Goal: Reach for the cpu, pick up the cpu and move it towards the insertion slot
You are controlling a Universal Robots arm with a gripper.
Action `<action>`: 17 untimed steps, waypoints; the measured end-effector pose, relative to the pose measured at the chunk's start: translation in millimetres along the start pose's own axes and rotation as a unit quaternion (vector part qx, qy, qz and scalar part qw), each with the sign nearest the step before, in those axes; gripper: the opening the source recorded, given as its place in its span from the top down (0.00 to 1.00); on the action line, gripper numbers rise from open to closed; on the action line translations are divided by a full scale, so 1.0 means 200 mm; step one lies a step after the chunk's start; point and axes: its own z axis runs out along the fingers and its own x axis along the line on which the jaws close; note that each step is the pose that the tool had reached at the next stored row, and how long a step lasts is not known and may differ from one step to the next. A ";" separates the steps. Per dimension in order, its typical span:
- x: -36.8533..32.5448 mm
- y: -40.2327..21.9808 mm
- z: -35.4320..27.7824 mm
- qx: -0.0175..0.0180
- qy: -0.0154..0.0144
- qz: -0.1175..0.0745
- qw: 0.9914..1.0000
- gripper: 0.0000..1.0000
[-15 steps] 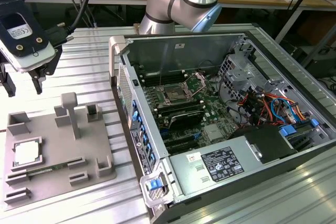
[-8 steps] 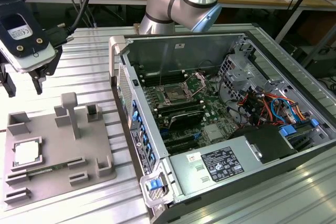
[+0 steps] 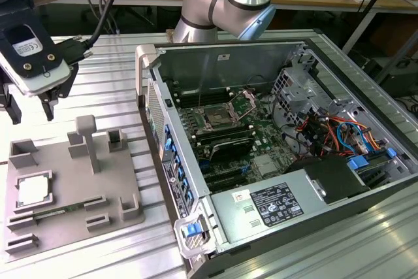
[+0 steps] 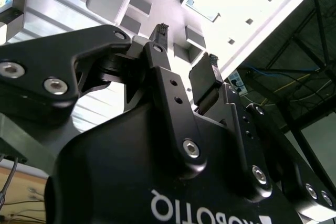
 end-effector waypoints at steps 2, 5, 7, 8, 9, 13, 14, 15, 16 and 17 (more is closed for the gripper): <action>0.000 0.000 0.008 0.000 0.000 0.000 1.000 0.55; 0.000 -0.001 0.018 0.000 0.000 0.000 1.000 0.55; 0.000 -0.001 0.027 0.000 0.000 0.000 1.000 0.55; 0.000 -0.001 0.031 0.000 0.000 0.000 1.000 0.55; -0.001 -0.001 0.037 0.000 0.000 0.000 1.000 0.55; -0.001 -0.002 0.052 0.000 0.000 0.000 1.000 0.55; -0.001 -0.002 0.056 0.000 0.000 0.000 1.000 0.55; -0.001 -0.002 0.060 0.000 0.000 0.000 1.000 0.55; -0.001 -0.003 0.065 0.000 0.000 0.000 1.000 0.55; -0.001 -0.003 0.070 0.000 0.000 0.000 1.000 0.55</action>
